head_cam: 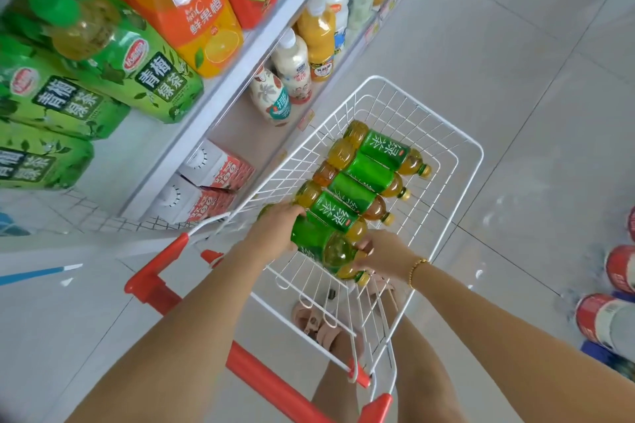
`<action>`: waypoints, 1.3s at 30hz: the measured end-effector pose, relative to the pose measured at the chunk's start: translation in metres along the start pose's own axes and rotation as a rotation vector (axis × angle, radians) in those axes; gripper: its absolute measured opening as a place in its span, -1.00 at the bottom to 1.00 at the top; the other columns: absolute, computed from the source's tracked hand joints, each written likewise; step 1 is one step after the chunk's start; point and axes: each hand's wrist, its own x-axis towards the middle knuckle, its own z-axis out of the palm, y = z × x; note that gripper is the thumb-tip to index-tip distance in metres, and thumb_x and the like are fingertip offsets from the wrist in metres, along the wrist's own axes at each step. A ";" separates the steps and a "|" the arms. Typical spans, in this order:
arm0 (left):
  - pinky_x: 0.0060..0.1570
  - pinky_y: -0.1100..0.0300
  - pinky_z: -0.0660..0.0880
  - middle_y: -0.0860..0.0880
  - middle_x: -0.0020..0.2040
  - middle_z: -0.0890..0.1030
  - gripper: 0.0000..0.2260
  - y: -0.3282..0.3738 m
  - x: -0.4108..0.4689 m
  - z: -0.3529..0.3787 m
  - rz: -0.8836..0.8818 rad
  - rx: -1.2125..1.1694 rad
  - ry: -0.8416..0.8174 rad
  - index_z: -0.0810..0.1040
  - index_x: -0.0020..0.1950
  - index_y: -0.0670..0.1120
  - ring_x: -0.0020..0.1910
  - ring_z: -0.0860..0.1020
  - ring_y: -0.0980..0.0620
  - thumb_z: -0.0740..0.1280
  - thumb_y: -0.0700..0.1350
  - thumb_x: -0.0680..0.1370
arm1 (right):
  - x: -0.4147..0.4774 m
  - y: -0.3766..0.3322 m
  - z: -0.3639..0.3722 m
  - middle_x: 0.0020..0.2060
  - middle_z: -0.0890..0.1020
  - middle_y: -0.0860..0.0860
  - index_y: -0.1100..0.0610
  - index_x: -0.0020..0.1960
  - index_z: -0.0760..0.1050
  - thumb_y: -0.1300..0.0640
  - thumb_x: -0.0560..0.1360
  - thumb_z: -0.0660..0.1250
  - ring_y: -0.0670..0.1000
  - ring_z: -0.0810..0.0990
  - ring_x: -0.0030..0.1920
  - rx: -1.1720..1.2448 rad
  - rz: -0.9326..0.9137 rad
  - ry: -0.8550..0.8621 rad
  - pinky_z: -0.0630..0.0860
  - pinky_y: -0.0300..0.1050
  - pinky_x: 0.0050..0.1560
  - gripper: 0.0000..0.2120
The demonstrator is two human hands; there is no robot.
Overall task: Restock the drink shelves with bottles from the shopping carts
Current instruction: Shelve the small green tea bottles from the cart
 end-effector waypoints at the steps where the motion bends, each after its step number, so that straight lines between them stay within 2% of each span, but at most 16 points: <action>1: 0.13 0.09 0.43 -0.06 0.21 0.54 -0.43 0.002 0.001 -0.003 0.001 -0.012 -0.013 0.45 0.26 -0.06 0.16 0.49 -0.06 0.54 -0.19 0.30 | -0.002 0.001 -0.007 -0.02 0.55 0.04 0.15 0.16 0.50 0.08 0.42 0.43 -0.07 0.51 -0.15 0.057 -0.005 0.019 0.48 -0.30 -0.20 -0.65; 4: 0.06 0.13 0.43 -0.03 0.18 0.54 -0.43 0.004 0.005 -0.012 0.020 -0.063 -0.045 0.47 0.24 -0.05 0.11 0.50 -0.02 0.56 -0.14 0.28 | 0.001 0.004 -0.021 -0.05 0.56 0.04 0.15 0.14 0.50 0.18 0.43 0.41 -0.01 0.56 -0.15 0.326 -0.009 0.090 0.56 -0.20 -0.13 -0.71; 7: -0.05 0.21 0.44 -0.02 0.15 0.55 -0.46 0.007 -0.001 -0.026 -0.004 -0.127 -0.005 0.46 0.25 -0.07 0.01 0.53 0.02 0.53 -0.01 0.33 | 0.008 0.005 -0.026 -0.11 0.63 0.08 0.21 0.14 0.50 0.18 0.46 0.38 -0.01 0.63 -0.16 0.856 0.021 0.210 0.60 -0.19 -0.01 -0.73; 9: -0.12 0.25 0.45 0.02 0.05 0.55 -0.49 0.011 -0.010 -0.039 -0.045 -0.213 0.061 0.47 0.24 -0.07 -0.06 0.53 0.04 0.50 0.05 0.37 | 0.016 0.006 -0.019 -0.15 0.66 0.09 0.26 0.15 0.51 0.16 0.47 0.37 0.01 0.64 -0.15 1.049 0.074 0.262 0.59 -0.14 0.05 -0.71; 11: -0.16 0.26 0.44 0.08 0.00 0.53 -0.53 0.013 -0.019 -0.053 -0.082 -0.355 0.085 0.49 0.21 -0.05 -0.08 0.53 0.07 0.48 0.09 0.38 | 0.029 0.013 -0.003 -0.06 0.64 0.11 0.25 0.20 0.51 0.17 0.48 0.37 0.04 0.61 -0.08 0.853 0.162 0.241 0.54 -0.10 0.12 -0.68; 16: -0.19 0.31 0.42 0.18 -0.10 0.56 -0.73 0.017 -0.041 -0.075 -0.120 -0.641 0.055 0.52 0.09 0.04 -0.13 0.50 0.25 0.43 0.05 0.44 | 0.058 0.020 0.032 0.24 0.52 0.11 0.21 0.27 0.48 0.16 0.53 0.24 0.08 0.48 0.24 -0.271 0.151 -0.140 0.46 -0.16 0.16 -0.67; 18: -0.09 0.21 0.47 0.16 -0.07 0.59 -0.72 0.015 -0.047 -0.075 -0.132 -0.672 0.104 0.53 0.10 0.05 -0.06 0.55 0.17 0.43 0.05 0.43 | 0.063 0.018 0.039 0.24 0.50 0.12 0.25 0.29 0.44 0.12 0.53 0.25 0.07 0.50 0.22 -0.440 0.161 -0.241 0.47 -0.21 0.02 -0.64; 20: -0.01 0.14 0.48 0.10 0.00 0.62 -0.67 0.012 -0.052 -0.073 -0.150 -0.682 0.159 0.54 0.15 0.03 0.00 0.57 0.09 0.44 0.06 0.42 | 0.063 0.014 0.041 0.02 0.56 0.13 0.28 0.17 0.48 0.04 0.52 0.31 0.02 0.57 -0.03 -0.443 0.211 -0.321 0.45 -0.20 -0.10 -0.65; 22: 0.03 0.11 0.49 0.10 0.01 0.63 -0.66 0.008 -0.057 -0.069 -0.148 -0.706 0.198 0.55 0.16 0.03 0.01 0.58 0.08 0.45 0.06 0.42 | 0.067 0.016 0.045 -0.11 0.54 0.10 0.28 0.21 0.42 0.05 0.49 0.35 -0.05 0.45 -0.30 -0.208 0.315 -0.348 0.44 -0.21 -0.17 -0.60; 23: 0.03 0.11 0.49 0.10 0.00 0.63 -0.67 0.007 -0.059 -0.067 -0.143 -0.721 0.209 0.56 0.15 0.04 0.00 0.58 0.09 0.45 0.06 0.42 | 0.070 0.016 0.046 0.04 0.53 0.10 0.29 0.31 0.34 0.09 0.48 0.38 -0.05 0.46 -0.26 -0.006 0.367 -0.351 0.45 -0.22 -0.13 -0.50; 25: 0.04 0.07 0.52 0.12 -0.02 0.64 -0.71 0.006 -0.064 -0.065 -0.144 -0.756 0.217 0.57 0.10 0.06 -0.03 0.60 0.11 0.45 0.06 0.42 | 0.071 0.017 0.044 0.39 0.32 0.15 0.30 0.42 0.18 0.12 0.44 0.42 0.05 0.47 0.20 0.375 0.453 -0.373 0.42 -0.13 0.24 -0.32; 27: 0.07 -0.02 0.54 0.10 -0.04 0.66 -0.74 0.004 -0.067 -0.062 -0.146 -0.797 0.227 0.59 0.07 0.06 -0.04 0.62 0.09 0.46 0.06 0.41 | 0.068 0.015 0.041 0.47 0.19 0.13 0.26 0.45 0.14 0.08 0.44 0.41 0.12 0.21 0.45 0.610 0.476 -0.413 0.27 -0.06 0.40 -0.28; 31: 0.10 -0.10 0.54 0.09 -0.05 0.68 -0.70 0.005 -0.076 -0.065 -0.146 -0.903 0.266 0.60 -0.01 0.14 -0.01 0.63 0.06 0.48 0.16 0.30 | 0.060 0.003 0.036 0.37 0.30 0.22 0.20 0.43 0.21 0.05 0.46 0.38 0.20 0.35 0.33 0.940 0.475 -0.487 0.46 0.06 0.12 -0.36; 33: 0.09 -0.09 0.55 0.09 -0.05 0.68 -0.66 0.007 -0.081 -0.070 -0.146 -0.937 0.298 0.61 -0.02 0.13 -0.01 0.64 0.07 0.46 0.19 0.26 | 0.055 -0.007 0.038 0.19 0.45 0.20 0.20 0.42 0.24 0.01 0.33 0.44 0.15 0.52 0.05 0.996 0.486 -0.513 0.55 -0.01 -0.07 -0.25; 35: 0.10 -0.09 0.54 0.09 -0.06 0.69 -0.64 0.007 -0.086 -0.076 -0.146 -0.967 0.330 0.62 -0.01 0.11 -0.02 0.64 0.06 0.46 0.20 0.25 | 0.050 -0.018 0.035 0.04 0.51 0.17 0.22 0.38 0.28 -0.01 0.25 0.45 0.08 0.54 -0.11 1.029 0.480 -0.519 0.58 -0.09 -0.25 -0.22; 39: 0.11 -0.09 0.54 0.09 -0.07 0.69 -0.68 0.007 -0.098 -0.089 -0.148 -1.000 0.390 0.63 0.01 0.09 -0.03 0.65 0.07 0.49 0.12 0.29 | 0.033 -0.037 0.019 -0.02 0.55 0.17 0.30 0.31 0.32 0.21 0.41 0.41 0.06 0.58 -0.15 1.083 0.405 -0.373 0.64 -0.15 -0.28 -0.47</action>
